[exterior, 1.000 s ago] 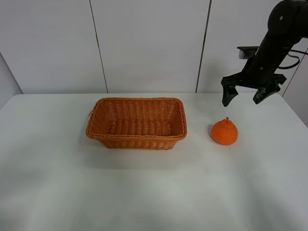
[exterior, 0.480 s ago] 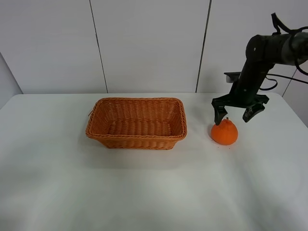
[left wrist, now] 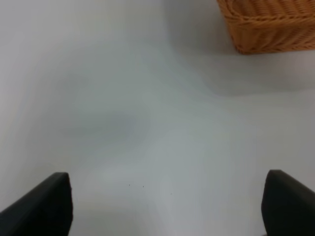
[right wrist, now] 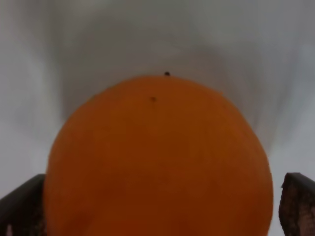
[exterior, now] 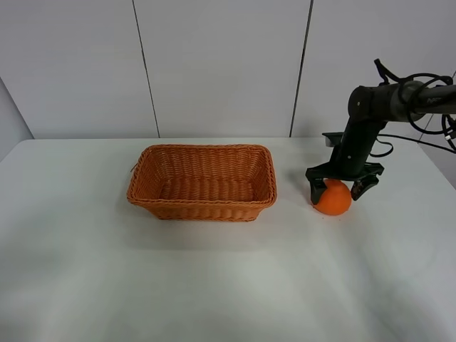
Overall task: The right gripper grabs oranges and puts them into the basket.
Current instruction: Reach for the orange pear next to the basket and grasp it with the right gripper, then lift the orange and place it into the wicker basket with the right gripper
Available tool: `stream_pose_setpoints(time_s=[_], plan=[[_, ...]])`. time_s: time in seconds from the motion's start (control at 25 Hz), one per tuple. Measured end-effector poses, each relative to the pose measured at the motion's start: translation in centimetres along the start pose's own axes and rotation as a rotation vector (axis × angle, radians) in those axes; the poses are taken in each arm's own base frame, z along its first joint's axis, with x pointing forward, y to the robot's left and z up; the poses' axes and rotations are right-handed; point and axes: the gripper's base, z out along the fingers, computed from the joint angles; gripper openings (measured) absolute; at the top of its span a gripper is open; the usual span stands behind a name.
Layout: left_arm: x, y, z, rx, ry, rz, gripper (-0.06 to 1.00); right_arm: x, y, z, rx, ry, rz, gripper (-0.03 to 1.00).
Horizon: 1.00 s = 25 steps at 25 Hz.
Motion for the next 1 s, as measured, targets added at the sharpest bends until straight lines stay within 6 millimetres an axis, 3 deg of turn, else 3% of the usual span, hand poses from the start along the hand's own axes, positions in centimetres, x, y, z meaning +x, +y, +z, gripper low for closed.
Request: stream_pose_setpoints(time_s=[0.12,0.44,0.56,0.72,1.0], plan=[[0.0,0.0,0.0,0.000,0.000,0.000,0.88,0.0,0.1,0.1,-0.002,0.002,-0.001,0.63],[0.0,0.0,0.0,0.000,0.000,0.000,0.88,0.0,0.2,-0.3,-0.005,0.004,-0.003,0.17],[0.0,0.0,0.0,0.000,0.000,0.000,0.88,-0.1,0.3,-1.5,-0.006,-0.013,-0.011,0.16],[0.0,0.0,0.0,0.000,0.000,0.000,0.88,-0.7,0.4,-5.3,0.005,-0.077,-0.026,0.16],[0.0,0.0,0.0,0.000,0.000,0.000,0.88,-0.3,1.1,-17.5,0.012,-0.366,-0.046,0.13]])
